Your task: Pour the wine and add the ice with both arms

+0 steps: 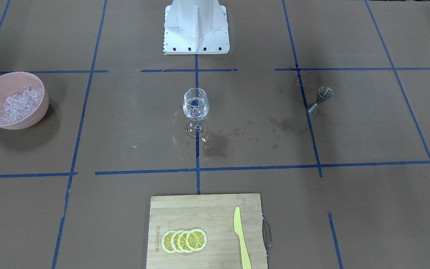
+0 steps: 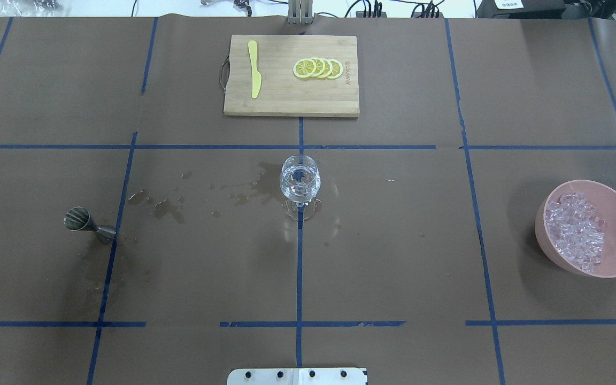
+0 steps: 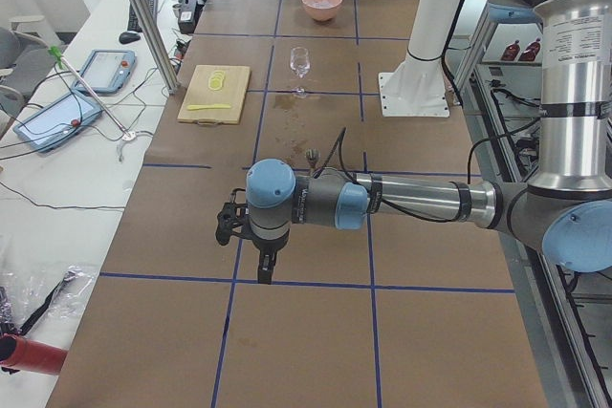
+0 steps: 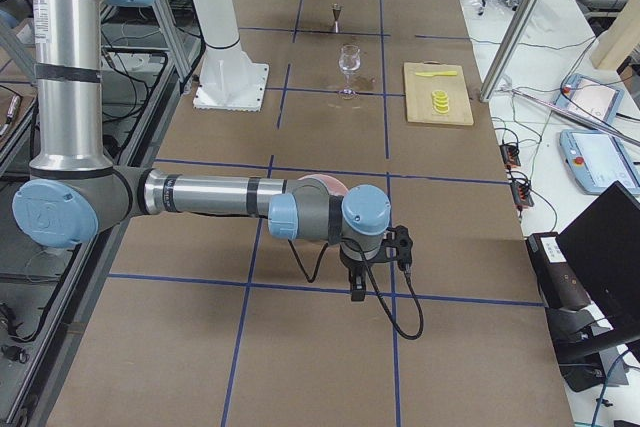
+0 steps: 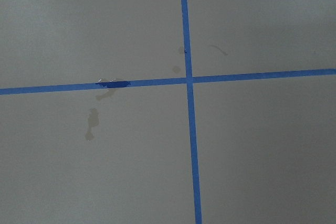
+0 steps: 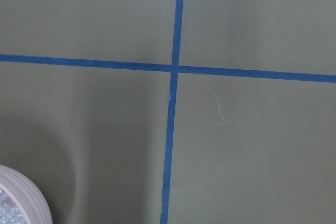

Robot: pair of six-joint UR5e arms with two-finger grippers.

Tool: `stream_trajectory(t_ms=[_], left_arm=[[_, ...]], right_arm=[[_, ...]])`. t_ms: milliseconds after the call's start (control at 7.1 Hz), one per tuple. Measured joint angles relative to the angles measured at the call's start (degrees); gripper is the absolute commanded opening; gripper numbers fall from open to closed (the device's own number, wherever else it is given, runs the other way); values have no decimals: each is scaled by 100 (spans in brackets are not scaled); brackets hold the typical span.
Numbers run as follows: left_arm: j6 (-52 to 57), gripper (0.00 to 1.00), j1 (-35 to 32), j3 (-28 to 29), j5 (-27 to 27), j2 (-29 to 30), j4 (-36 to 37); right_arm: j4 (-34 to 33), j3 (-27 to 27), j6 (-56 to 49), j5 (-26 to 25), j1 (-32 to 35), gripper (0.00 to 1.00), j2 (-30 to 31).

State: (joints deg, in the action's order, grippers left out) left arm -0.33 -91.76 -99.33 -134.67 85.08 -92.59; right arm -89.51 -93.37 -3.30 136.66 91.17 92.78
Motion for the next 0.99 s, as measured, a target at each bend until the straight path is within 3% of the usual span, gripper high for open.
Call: stream_trajectory(t_ms=[986], left_arm=[[-388,100,0,2,-10,0,-10]], right_arm=[[12,-14,12,72,65,100,-49]])
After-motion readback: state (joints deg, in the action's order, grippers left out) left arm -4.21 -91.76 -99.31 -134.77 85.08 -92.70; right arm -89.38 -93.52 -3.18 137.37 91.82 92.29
